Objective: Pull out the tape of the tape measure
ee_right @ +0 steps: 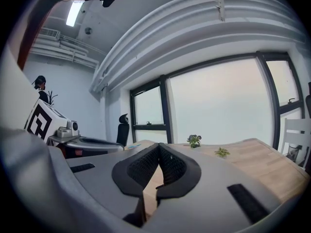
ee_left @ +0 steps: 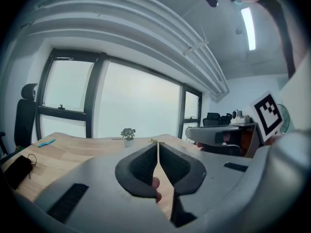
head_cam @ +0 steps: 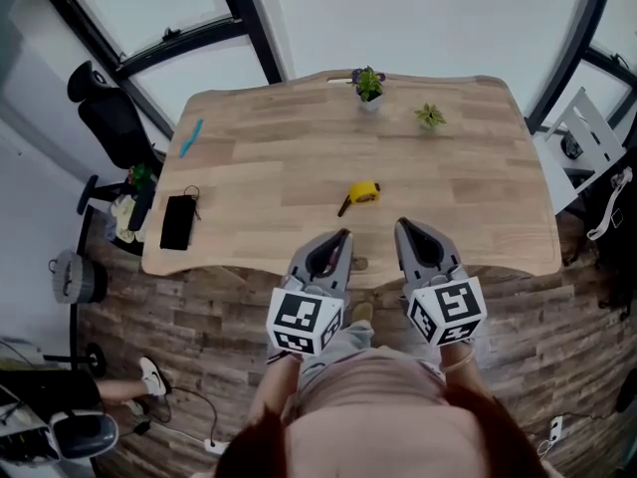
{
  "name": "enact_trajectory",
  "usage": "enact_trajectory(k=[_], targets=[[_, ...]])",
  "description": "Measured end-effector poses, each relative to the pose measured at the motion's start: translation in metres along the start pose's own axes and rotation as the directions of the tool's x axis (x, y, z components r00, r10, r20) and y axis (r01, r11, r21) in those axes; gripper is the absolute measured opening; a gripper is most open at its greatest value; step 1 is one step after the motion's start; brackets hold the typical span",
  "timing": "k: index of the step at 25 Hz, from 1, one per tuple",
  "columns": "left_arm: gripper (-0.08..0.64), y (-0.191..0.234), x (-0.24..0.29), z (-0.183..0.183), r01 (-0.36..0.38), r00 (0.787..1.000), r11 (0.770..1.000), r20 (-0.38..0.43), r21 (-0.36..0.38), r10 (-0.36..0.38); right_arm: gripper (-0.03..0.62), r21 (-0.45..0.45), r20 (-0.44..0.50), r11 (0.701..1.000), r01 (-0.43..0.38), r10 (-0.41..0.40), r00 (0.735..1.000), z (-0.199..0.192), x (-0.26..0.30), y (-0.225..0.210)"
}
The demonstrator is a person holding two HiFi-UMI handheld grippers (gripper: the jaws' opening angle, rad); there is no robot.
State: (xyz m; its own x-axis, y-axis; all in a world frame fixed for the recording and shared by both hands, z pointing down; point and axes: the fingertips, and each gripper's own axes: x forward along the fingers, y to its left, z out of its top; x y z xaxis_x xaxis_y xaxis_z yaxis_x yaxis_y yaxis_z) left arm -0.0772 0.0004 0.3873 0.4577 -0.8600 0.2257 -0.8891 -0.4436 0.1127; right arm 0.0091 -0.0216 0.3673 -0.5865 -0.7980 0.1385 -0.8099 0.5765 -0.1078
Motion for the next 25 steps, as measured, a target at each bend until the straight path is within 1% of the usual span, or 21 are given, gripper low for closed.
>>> enact_trajectory(k=[7,9,12,13,16,19,22,25], targets=[[0.003,0.031,0.029,0.002,0.059,0.998,0.998,-0.007,0.016,-0.059,-0.002,-0.026,0.011,0.999,0.022,-0.021,1.0,0.017,0.04,-0.008],[0.003,0.037,0.037,0.003,0.076,0.997,0.997,-0.007,0.019,-0.076,-0.002,-0.001,0.019,1.0,0.017,-0.017,1.0,0.022,0.046,-0.01],[0.003,0.044,0.048,-0.001,0.112,0.993,0.993,-0.023,0.035,-0.112,-0.002,0.077,0.04,0.997,0.002,-0.005,0.999,0.026,0.05,-0.014],[0.003,0.046,0.051,-0.003,0.126,0.992,0.991,-0.032,0.041,-0.124,-0.002,0.087,0.041,0.996,-0.003,0.0,0.999,0.026,0.051,-0.015],[0.003,0.049,0.056,-0.013,0.156,0.986,0.986,-0.067,0.06,-0.152,-0.002,0.059,0.034,0.998,-0.002,0.0,0.999,0.026,0.053,-0.02],[0.008,0.051,0.062,-0.025,0.177,0.98,0.982,-0.108,0.067,-0.169,-0.002,0.024,0.017,0.999,0.039,-0.039,0.999,0.026,0.054,-0.034],[0.054,0.052,0.069,-0.035,0.192,0.974,0.98,-0.132,0.048,-0.185,-0.002,0.022,0.017,0.998,0.058,-0.058,0.998,0.026,0.058,-0.048],[0.054,0.054,0.076,-0.044,0.19,0.971,0.98,-0.154,0.05,-0.181,-0.002,0.029,0.015,0.998,0.047,-0.048,0.999,0.024,0.068,-0.06]])
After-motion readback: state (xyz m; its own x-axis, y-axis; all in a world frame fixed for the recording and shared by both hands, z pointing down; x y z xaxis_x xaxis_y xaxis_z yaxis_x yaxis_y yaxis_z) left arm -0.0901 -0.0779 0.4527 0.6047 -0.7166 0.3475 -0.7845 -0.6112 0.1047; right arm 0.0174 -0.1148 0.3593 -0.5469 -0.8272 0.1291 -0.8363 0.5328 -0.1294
